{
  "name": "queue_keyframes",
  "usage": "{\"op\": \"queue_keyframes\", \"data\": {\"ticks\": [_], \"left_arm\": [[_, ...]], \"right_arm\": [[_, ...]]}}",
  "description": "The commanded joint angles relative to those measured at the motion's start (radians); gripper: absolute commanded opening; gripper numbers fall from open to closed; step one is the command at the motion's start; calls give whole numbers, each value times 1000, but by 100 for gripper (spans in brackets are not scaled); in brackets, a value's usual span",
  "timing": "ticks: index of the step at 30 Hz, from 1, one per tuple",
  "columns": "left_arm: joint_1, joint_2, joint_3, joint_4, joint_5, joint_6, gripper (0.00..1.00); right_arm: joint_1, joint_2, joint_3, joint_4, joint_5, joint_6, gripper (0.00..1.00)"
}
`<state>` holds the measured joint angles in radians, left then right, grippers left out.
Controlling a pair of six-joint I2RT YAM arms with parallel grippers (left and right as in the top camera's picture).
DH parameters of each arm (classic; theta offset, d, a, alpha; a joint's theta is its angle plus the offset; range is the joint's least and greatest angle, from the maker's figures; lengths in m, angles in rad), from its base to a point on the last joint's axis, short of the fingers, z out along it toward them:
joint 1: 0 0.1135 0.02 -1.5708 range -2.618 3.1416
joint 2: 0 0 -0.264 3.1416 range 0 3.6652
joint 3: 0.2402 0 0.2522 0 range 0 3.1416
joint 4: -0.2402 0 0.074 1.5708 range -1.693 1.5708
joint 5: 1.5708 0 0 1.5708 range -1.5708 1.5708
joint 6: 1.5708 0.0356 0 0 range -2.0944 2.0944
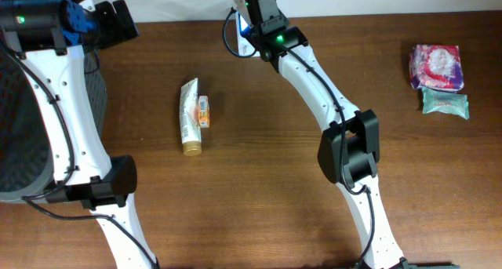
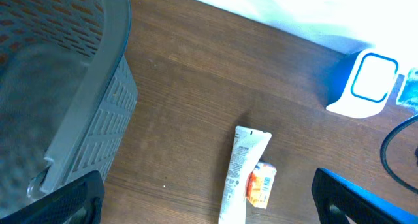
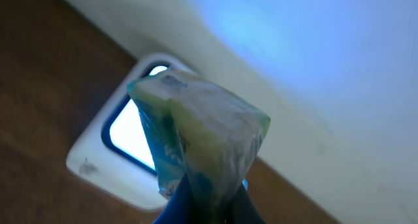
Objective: Scan the item barcode
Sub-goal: 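Lift the green-white box and hold it at the scanner, then carry the green-white box right and place it by the packs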
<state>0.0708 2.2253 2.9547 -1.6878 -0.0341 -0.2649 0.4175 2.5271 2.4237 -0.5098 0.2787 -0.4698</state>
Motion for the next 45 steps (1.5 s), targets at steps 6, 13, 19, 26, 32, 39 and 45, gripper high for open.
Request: {"op": "queue_keyframes", "data": {"ticks": [6,13,19,26,32,39,45], "left_arm": [[2,-19,9,0,-8,12,99],[2,-19,9,0,-8,12,99],[2,-19,9,0,-8,12,99],[2,-19,9,0,-8,12,99],[2,-19,9,0,-8,12,99],[2,-19,9,0,-8,12,99],[2,-19,9,0,-8,12,99]], "right_arm": [[-24,-17,17,74,74,145,4],[-349,-199,17,-398,135,901,4],[-697,-196,16,-869,80,1239,4],[-858,-196,-33,-1057,40,1515,4],[-891,-196,-295,-918,39,1583,10],[-904,-205,-283,-792,-18,1241,52],[-888,-370,-171,-881,-146,1119,99]]}}
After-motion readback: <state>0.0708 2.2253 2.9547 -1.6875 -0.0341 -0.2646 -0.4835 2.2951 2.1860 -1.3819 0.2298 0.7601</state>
